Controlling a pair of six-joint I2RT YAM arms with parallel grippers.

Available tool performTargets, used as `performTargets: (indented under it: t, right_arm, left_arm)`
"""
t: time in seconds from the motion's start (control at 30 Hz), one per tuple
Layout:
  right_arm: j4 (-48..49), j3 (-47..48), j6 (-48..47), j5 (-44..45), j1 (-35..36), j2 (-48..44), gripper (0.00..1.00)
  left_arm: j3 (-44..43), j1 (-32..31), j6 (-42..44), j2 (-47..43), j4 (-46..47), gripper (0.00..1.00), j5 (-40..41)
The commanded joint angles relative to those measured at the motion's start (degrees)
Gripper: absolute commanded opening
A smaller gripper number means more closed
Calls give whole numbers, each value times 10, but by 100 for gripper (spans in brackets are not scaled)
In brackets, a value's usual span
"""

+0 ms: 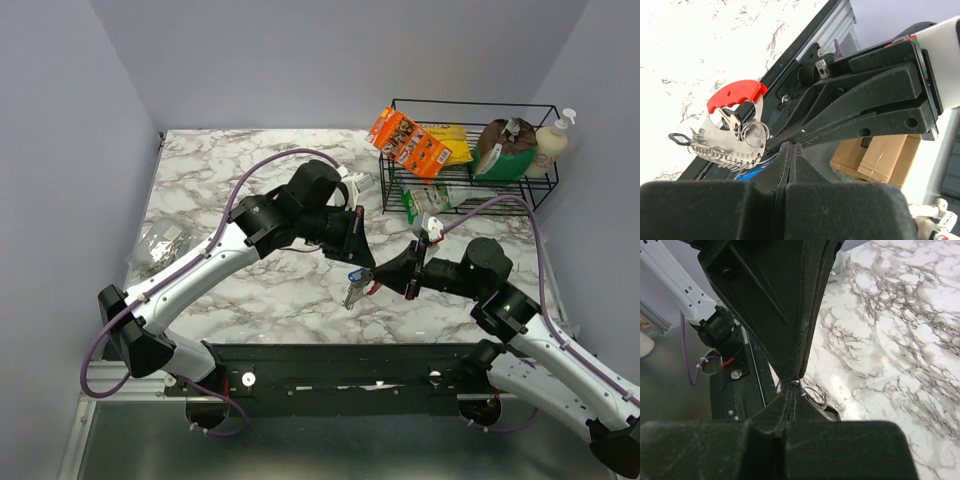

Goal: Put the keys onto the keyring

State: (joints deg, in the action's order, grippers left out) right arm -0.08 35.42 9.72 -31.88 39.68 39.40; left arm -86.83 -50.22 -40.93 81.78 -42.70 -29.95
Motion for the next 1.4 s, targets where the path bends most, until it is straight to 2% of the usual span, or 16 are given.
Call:
performTargets:
  t: [0.0,0.57,0.67,0.73,0.9,1.13,1.37]
  right_arm:
    - [51,-6,14,18,1,-10,0]
    - [66,-11,20,27,1,-20,0]
    - [68,-13,21,28,1,-23,0]
    - [69,-14,21,28,1,-26,1]
    - [80,-18,21,17,1,-34,1]
    - [106,-27,25,-8,1,-54,0]
    - [119,-25,29,-19,2,-68,0]
  left_arm:
    - [-20,-26,17,3,-37,0,34]
    - [-41,-66,10,1,-49,1,60]
    - [-43,-66,10,0,-56,12,64]
    - [-44,-67,10,-1,-58,23,68]
    - [-44,-68,9,0,-56,41,68]
    - [-60,-68,7,-5,-48,55,65]
    - [-80,-68,10,-21,-44,62,76]
